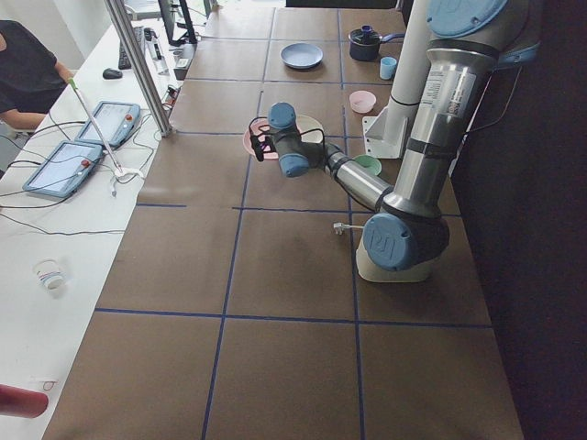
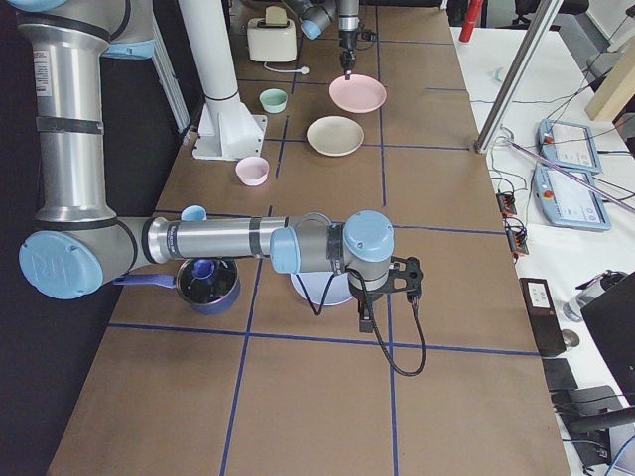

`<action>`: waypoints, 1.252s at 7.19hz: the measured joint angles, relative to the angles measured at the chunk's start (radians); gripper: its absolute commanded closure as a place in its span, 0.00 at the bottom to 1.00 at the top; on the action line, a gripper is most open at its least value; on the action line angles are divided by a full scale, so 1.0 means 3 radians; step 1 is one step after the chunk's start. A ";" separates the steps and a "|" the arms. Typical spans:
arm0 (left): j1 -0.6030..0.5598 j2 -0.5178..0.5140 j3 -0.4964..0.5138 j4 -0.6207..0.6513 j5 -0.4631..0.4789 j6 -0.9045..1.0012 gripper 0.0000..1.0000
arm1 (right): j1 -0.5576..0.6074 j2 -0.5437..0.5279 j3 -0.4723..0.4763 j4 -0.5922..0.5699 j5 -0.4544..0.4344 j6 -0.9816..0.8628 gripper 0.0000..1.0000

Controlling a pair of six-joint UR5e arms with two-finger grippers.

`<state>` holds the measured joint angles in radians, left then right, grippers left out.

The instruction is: Stack three plates with pink and blue

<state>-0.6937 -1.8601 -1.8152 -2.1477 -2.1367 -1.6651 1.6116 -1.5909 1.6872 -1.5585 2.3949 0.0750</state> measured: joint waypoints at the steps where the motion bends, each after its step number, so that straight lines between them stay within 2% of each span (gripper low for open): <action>1: 0.0325 -0.0122 -0.0075 0.0180 0.0306 -0.0141 1.00 | -0.0008 0.0000 0.0000 -0.0001 0.0001 0.0000 0.00; 2: 0.0578 -0.0233 -0.0078 0.0261 0.0521 -0.0262 1.00 | -0.0010 0.0000 -0.0001 -0.0003 0.0001 0.0000 0.00; 4: 0.0750 -0.0354 -0.0033 0.0303 0.0653 -0.0373 0.97 | -0.0013 0.0001 -0.0001 -0.0005 0.0003 0.0000 0.00; 5: 0.0766 -0.0368 -0.0011 0.0306 0.0663 -0.0384 0.69 | -0.0013 0.0000 0.0002 -0.0005 0.0004 0.0001 0.00; 6: 0.0770 -0.0376 0.0004 0.0306 0.0663 -0.0387 0.01 | -0.0013 0.0001 0.0005 -0.0005 0.0005 0.0001 0.00; 9: 0.0753 -0.0382 -0.0005 0.0302 0.0667 -0.0378 0.00 | -0.0017 0.0004 0.0010 -0.0002 0.0034 0.0002 0.00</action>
<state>-0.4678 -1.9747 -1.8168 -2.0570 -1.9366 -1.7786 1.6063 -1.5897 1.6903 -1.5591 2.4050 0.0755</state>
